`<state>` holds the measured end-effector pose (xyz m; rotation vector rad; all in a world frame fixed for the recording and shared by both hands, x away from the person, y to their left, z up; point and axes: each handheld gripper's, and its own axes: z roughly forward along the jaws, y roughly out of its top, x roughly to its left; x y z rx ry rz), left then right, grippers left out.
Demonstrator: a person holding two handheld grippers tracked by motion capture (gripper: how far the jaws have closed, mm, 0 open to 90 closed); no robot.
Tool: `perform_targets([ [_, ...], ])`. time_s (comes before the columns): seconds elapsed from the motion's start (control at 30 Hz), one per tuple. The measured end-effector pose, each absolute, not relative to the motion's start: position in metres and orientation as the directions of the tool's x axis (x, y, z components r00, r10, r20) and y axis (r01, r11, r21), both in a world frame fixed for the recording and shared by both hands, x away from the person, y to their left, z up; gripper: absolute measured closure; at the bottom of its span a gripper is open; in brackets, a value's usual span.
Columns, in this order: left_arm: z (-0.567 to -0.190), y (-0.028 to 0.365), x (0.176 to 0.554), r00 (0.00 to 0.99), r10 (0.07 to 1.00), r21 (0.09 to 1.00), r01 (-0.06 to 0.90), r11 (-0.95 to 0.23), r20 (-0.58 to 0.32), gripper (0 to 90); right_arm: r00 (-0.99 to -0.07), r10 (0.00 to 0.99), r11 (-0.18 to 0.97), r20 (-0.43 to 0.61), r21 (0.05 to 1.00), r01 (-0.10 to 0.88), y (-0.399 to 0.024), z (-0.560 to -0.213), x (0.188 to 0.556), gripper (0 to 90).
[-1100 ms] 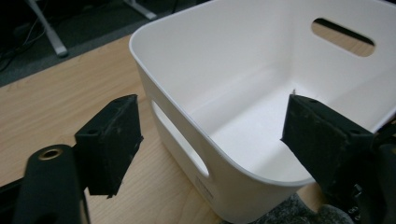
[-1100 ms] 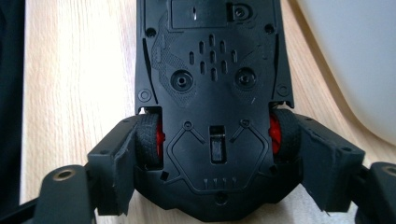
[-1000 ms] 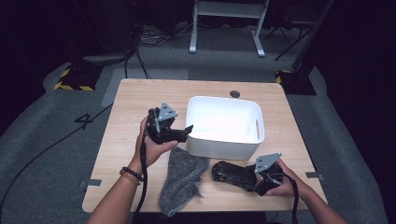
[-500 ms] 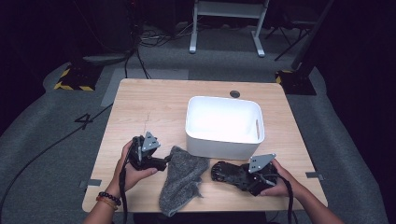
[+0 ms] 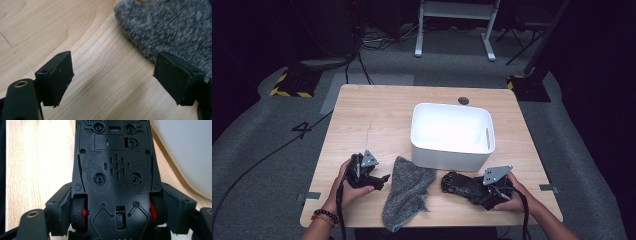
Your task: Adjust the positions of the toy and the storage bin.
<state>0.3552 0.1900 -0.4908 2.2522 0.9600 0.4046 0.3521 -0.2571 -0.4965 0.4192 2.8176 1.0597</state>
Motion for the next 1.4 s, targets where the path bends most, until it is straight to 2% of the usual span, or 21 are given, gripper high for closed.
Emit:
perform_targets([
  [0.13, -0.499, 0.188, 0.357, 0.697, 0.717, 0.637, 0.541, -0.550, 0.027, 16.4, -0.959, 0.283, 0.727, -0.021, 0.656, 0.200, -0.257, -0.495, 0.350, 23.5],
  [0.63, -0.507, 0.185, 0.360, 0.711, 0.703, 0.691, 0.514, -0.508, -0.011, 14.5, -0.968, 0.246, 0.745, -0.055, 0.649, 0.152, -0.252, -0.491, 0.348, 24.5],
  [1.07, -0.507, 0.186, 0.361, 0.719, 0.694, 0.691, 0.509, -0.513, -0.015, 14.3, -0.957, 0.286, 0.708, -0.043, 0.682, 0.181, -0.255, -0.488, 0.352, 24.5],
  [1.4, -0.507, 0.186, 0.362, 0.720, 0.694, 0.691, 0.508, -0.514, -0.014, 14.3, -0.958, 0.282, 0.703, -0.061, 0.692, 0.163, -0.257, -0.484, 0.349, 24.5],
])
